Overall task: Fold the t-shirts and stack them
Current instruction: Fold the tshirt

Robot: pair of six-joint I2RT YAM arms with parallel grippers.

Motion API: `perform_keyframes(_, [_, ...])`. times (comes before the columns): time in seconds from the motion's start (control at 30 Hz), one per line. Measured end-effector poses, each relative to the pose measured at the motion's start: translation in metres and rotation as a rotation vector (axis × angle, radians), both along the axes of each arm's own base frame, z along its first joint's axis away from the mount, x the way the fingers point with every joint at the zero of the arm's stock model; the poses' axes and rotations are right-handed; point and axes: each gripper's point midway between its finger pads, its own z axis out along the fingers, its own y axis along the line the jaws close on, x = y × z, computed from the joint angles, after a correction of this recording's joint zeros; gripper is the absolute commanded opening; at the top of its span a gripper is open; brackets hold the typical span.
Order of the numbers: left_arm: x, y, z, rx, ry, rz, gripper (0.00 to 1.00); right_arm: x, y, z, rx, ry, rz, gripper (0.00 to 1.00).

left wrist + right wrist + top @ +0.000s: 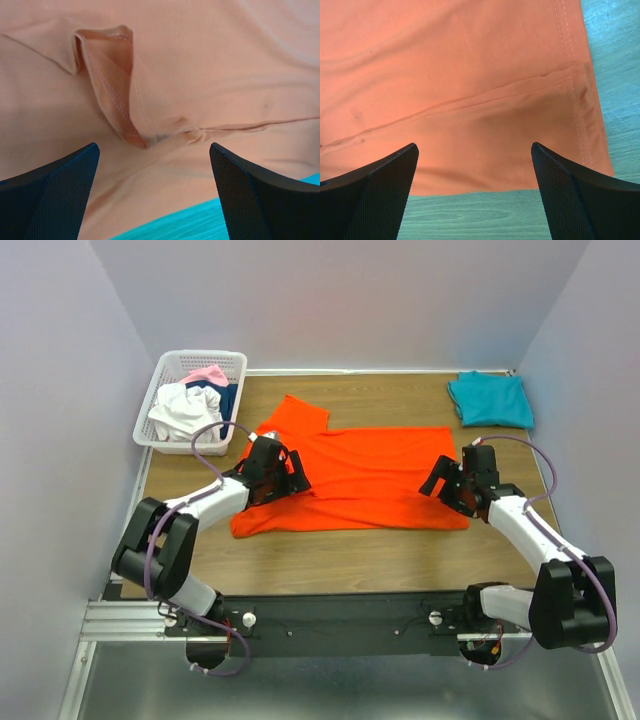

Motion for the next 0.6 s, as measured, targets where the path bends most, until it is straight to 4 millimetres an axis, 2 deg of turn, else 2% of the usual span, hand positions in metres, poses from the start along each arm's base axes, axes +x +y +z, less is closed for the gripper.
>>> perform_keyframes(0.1, [0.001, -0.006, -0.011, 0.006, 0.028, -0.019, 0.98, -0.001, 0.0, -0.003, -0.002, 0.012, 0.0, 1.0])
perform_keyframes(0.2, [0.005, -0.01, -0.014, 0.008, 0.029, -0.028, 0.98, -0.001, 0.0, -0.004, -0.004, 0.015, 0.002, 1.0])
perform_keyframes(0.5, [0.038, -0.025, -0.017, 0.016, 0.002, -0.051, 0.98, 0.001, -0.001, -0.005, -0.009, 0.019, -0.001, 1.0])
perform_keyframes(0.6, [0.054, -0.032, -0.011, 0.018, -0.024, -0.064, 0.98, 0.001, -0.003, -0.005, -0.016, 0.018, -0.007, 1.0])
